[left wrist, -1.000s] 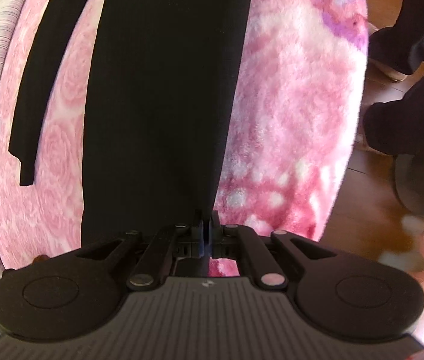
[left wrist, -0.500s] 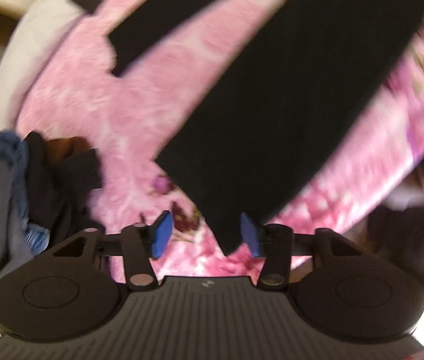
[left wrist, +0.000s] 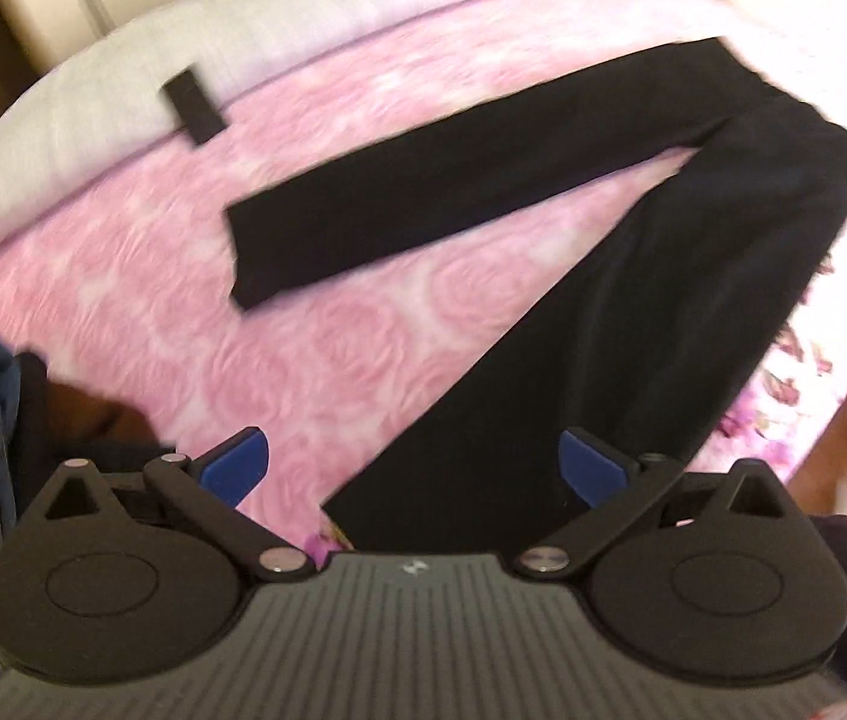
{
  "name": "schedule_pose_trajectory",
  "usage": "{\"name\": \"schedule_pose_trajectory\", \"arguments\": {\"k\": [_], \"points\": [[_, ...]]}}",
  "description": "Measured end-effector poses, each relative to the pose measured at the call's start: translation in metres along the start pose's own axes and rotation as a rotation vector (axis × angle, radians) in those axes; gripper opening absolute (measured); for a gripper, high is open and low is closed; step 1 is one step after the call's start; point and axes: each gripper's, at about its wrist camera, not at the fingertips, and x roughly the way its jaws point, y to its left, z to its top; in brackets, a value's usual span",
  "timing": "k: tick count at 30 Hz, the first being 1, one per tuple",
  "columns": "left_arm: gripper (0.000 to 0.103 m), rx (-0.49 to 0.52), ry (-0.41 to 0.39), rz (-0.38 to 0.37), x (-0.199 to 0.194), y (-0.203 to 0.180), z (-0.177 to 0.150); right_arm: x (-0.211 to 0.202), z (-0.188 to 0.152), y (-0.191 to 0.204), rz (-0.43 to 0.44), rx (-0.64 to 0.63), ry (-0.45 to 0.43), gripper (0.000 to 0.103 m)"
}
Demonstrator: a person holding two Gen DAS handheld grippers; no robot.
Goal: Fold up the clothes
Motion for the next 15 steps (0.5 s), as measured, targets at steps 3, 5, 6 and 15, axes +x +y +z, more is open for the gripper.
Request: {"name": "schedule_pose_trajectory", "arguments": {"k": [3, 5, 6, 15], "points": [[0.102, 0.042, -0.048, -0.037, -0.012, 0.009, -0.003, -0.025, -0.033, 0.037, -0.01, -0.026, 0.025, 0.088], [0.102, 0.046, -0.056, -0.069, -0.016, 0.012, -0.005, -0.043, -0.049, 0.057, -0.025, -0.026, 0.014, 0.088], [0.102, 0.052, -0.053, -0.088, -0.016, 0.012, -0.005, -0.05, -0.055, 0.066, -0.032, -0.022, 0.01, 0.088], [0.102, 0.169, -0.085, -0.123, -0.021, 0.002, 0.007, -0.063, -0.092, 0.102, -0.058, -0.013, 0.03, 0.088]]}}
